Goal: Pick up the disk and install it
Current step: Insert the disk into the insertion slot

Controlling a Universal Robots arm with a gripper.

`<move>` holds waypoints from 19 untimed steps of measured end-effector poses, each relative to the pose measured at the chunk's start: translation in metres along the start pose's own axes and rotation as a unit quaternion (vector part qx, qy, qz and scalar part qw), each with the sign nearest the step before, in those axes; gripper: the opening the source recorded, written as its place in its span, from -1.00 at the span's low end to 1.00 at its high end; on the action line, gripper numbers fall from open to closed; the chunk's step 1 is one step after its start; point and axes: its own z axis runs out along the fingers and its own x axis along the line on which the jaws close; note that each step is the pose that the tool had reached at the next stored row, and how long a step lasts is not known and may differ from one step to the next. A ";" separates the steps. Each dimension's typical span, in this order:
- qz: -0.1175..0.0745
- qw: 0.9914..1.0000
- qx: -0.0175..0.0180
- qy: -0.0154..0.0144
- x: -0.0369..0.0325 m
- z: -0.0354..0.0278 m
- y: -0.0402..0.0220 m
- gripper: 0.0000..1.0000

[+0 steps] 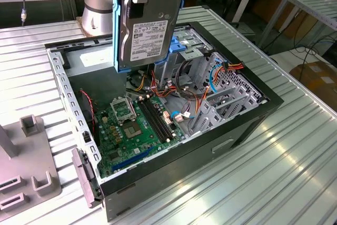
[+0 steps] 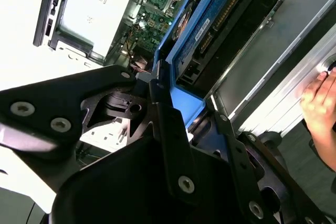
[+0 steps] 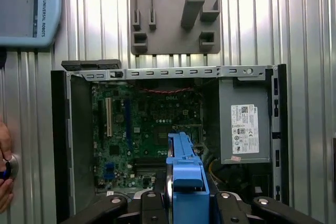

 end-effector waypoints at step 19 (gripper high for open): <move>0.000 1.000 0.000 0.000 -0.0009 0.0002 -0.0330 -0.25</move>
